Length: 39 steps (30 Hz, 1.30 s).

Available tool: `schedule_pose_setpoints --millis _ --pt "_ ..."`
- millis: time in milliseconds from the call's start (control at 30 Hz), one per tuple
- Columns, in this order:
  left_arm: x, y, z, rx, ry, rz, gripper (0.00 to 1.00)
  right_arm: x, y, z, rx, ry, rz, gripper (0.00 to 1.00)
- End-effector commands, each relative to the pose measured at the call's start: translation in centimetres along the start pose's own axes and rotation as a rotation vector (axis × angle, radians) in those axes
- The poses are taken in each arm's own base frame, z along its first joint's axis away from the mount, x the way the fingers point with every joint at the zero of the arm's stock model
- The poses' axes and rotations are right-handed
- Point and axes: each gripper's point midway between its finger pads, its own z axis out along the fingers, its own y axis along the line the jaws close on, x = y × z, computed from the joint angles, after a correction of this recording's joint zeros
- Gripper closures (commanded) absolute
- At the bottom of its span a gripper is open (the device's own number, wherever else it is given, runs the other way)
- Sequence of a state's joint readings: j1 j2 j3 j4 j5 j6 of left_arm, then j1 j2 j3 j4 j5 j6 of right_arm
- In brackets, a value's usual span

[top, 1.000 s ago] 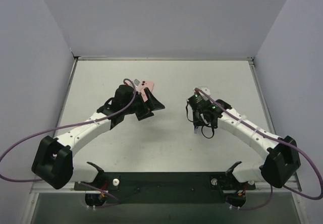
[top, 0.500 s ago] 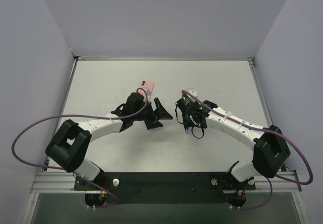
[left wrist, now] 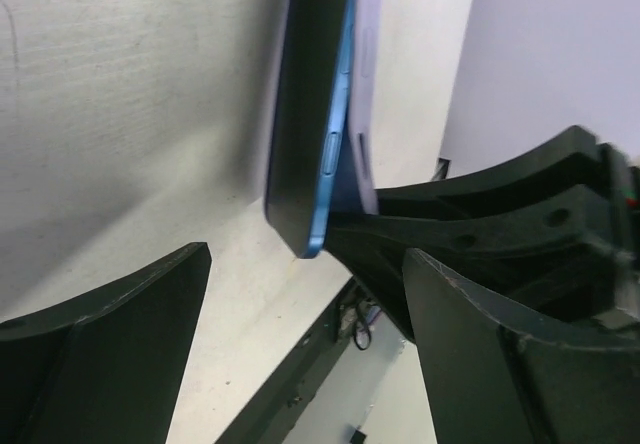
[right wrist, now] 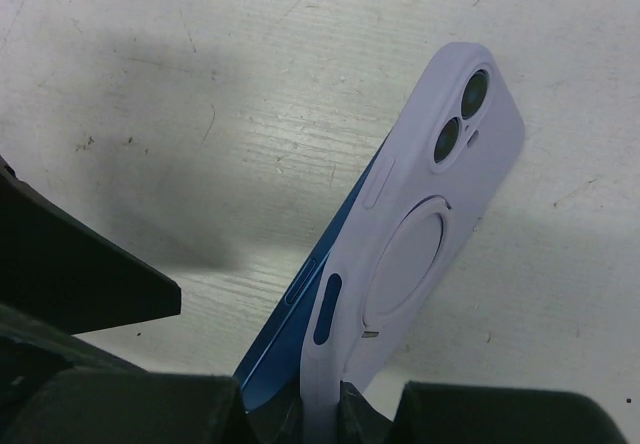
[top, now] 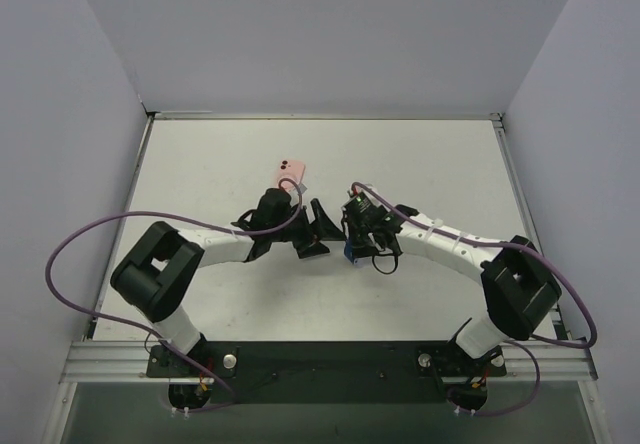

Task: Take the phone out of the phone case
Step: Remove the phone case from the phone.

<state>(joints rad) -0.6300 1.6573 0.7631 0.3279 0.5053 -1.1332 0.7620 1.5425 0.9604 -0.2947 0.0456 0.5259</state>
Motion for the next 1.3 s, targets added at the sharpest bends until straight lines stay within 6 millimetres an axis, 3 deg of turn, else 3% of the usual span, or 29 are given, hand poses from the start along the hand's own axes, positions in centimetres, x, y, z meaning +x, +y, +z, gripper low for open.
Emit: schedule_pose_setpoints --millis 0,267,500,533,600,833,1033,1267 --pt "0.3 0.3 1.0 -0.025 0.014 0.097 0.12 -0.3 0.8 -0.4 -0.075 -0.008 0.029 1.00" --pt "2.2 1.5 3.2 -0.098 0.074 0.134 0.18 0.3 0.5 -0.2 -0.097 0.004 0.050 1.00" --pt "1.7 3.6 3.8 -0.256 0.040 0.173 0.33 0.5 0.9 -0.4 -0.121 0.010 0.041 1.00" --pt "1.0 3.5 4.0 -0.285 0.004 0.192 0.33 0.5 0.9 -0.4 -0.124 0.009 0.041 1.00" --pt "1.5 4.5 3.8 -0.357 0.012 0.211 0.34 0.6 1.0 -0.4 -0.133 0.014 0.040 1.00" --pt "0.5 5.2 4.6 -0.492 -0.076 0.273 0.43 0.9 1.2 -0.4 -0.169 0.026 0.061 1.00" --pt "0.2 6.3 5.7 -0.533 -0.114 0.283 0.48 1.3 1.6 -0.4 -0.219 0.034 0.081 1.00" --pt "-0.4 5.7 7.3 -0.485 -0.150 0.269 0.54 2.1 2.1 -0.2 -0.262 0.049 0.100 1.00"
